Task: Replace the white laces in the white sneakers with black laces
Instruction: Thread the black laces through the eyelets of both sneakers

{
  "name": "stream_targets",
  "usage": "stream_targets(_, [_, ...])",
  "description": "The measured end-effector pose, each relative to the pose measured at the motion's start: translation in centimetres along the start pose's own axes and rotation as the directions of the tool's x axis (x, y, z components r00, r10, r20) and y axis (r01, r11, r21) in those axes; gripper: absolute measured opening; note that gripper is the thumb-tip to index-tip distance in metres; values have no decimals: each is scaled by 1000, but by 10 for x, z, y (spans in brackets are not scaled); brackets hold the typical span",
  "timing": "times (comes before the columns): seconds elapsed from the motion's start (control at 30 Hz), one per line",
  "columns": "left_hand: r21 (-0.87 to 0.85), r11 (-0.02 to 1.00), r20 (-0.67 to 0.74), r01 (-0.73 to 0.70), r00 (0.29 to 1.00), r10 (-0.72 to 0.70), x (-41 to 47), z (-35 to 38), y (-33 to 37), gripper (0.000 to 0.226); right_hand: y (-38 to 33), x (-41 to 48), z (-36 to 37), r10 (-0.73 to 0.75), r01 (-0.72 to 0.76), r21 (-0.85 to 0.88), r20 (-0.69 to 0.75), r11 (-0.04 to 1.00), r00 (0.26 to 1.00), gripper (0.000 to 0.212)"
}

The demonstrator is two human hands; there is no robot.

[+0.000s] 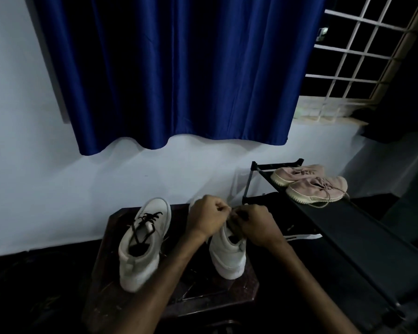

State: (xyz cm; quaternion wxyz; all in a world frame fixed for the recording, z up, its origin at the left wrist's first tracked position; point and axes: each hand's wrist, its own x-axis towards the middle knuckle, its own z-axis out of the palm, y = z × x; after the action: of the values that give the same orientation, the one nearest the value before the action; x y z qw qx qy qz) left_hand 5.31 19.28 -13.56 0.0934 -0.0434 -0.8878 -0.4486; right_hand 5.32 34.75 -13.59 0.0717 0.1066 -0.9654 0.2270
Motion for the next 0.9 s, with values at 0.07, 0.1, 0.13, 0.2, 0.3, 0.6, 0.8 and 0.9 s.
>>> stream_targets(0.07, [-18, 1000, -56, -7, 998, 6, -7, 12, -5, 12, 4, -1, 1, 4, -3, 53, -27, 999, 1000, 24])
stream_targets(0.1, [-35, 999, -80, -7, 997, 4, -9, 17, -7, 11, 8, 0, 1, 10, -7, 91, -35, 996, 999, 22])
stream_targets(0.13, [-50, 999, -101, -5, 995, 0, -11, 19, -8, 11, 11, 1, 2, 15, -10, 130, -38, 991, 999, 20])
stream_targets(0.2, [-52, 999, -140, -11, 990, 4, -16, 21, -7, 10, 17, 3, 4, 23, -18, 191, -26, 981, 999, 16])
stream_targets(0.3, [-9, 1000, -187, 3, 982, -5, -19, 23, -4, 10, 21, 4, 7, 52, -52, 280, 7, 959, 999, 15])
stream_targets(0.6, [27, 989, -318, 145, 939, -129, -25, 37, 3, 11, 27, 3, 18, 78, -86, 385, 37, 919, 996, 27])
stream_targets(0.8, [76, 988, -303, 137, 947, -108, -25, 35, 7, 16, 22, 0, 15, 79, -75, 383, 4, 921, 997, 19])
stream_targets(0.9, [67, 993, -236, 99, 968, -81, -23, 34, 5, 15, 18, -2, 14, 92, -78, 366, -22, 927, 996, 16])
